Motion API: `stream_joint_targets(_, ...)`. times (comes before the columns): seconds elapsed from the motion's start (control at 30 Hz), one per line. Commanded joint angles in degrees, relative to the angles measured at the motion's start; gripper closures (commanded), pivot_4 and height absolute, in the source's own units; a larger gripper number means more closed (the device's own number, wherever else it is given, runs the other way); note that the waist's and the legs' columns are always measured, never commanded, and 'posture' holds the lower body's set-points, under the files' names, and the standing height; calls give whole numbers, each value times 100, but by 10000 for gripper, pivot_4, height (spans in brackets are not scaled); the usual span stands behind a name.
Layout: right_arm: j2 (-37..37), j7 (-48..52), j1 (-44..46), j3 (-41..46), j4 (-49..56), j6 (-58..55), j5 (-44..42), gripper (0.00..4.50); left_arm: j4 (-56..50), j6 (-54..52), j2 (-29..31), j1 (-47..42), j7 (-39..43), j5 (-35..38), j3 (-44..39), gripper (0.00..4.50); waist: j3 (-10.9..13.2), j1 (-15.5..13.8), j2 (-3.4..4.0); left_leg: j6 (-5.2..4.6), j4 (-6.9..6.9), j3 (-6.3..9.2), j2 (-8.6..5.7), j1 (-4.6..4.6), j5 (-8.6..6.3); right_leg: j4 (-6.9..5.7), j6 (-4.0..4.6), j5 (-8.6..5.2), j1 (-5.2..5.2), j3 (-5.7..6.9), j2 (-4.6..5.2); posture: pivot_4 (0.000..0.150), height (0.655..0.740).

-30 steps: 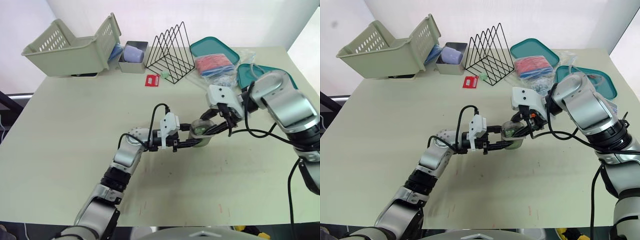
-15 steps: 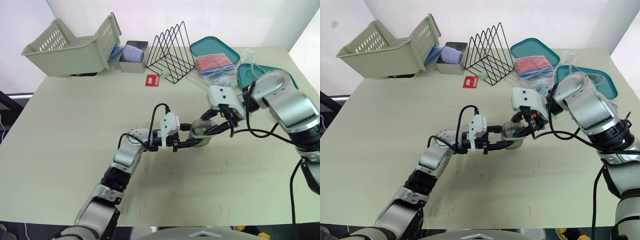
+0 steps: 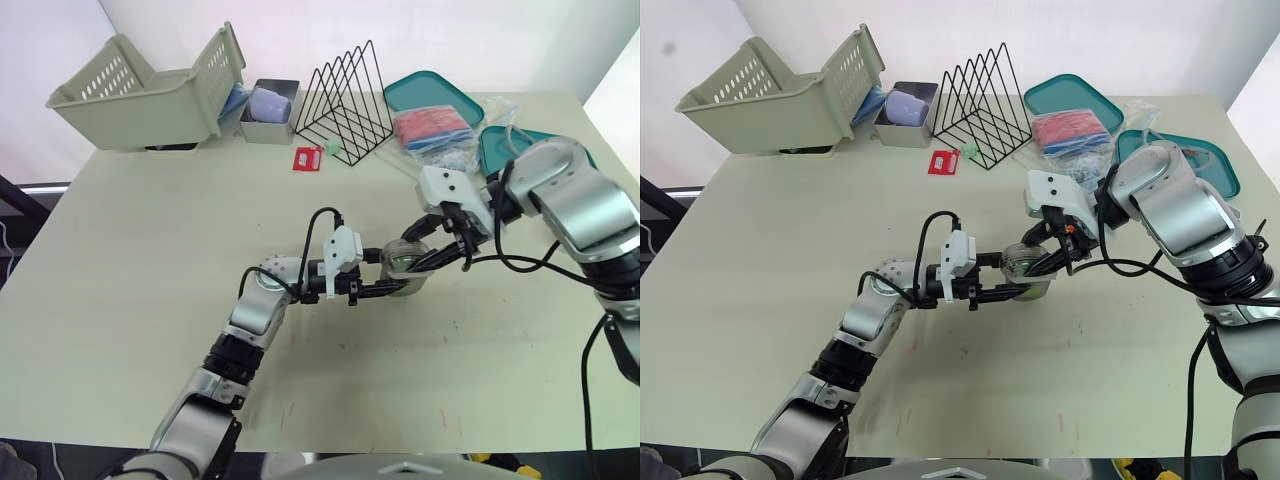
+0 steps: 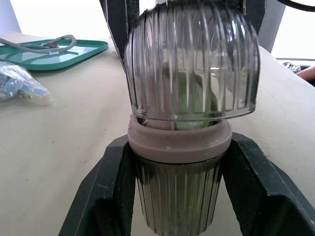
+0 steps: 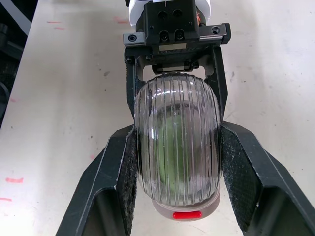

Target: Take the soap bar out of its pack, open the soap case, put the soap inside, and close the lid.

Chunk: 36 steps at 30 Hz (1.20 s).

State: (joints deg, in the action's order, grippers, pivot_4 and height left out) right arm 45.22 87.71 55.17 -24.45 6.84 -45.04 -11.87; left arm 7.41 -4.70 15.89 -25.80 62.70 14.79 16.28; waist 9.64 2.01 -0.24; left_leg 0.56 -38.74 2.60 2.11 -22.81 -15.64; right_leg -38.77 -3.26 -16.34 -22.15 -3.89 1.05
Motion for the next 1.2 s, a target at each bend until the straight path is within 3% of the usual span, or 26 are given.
stream_joint_targets(0.03, 105, -18, 130, 80, -37, 288, 60, 26853, -243, 20, -18, -55, 24, 47, 9, 24896, 2, 0, 0, 0, 0, 0, 0, 0, 0, 0, 0, 0, 0, 0, 0, 1500, 7400)
stream_joint_targets(0.3, 287, 25, 165, -74, -76, 718, 404, 26853, -240, 18, -17, -53, 27, 51, 9, 24896, 3, 1, 0, 0, 0, 0, 0, -1, 0, -1, 0, 0, -2, 0, 0, 1500, 7400)
stream_joint_targets(1.2, 255, -118, -30, -260, 307, -99, 238, 26853, -245, 41, -45, -24, -5, 23, 40, 24896, 3, -1, 0, 0, 0, 0, 0, -1, 0, -1, 0, 0, -2, 0, 0, 1500, 7400)
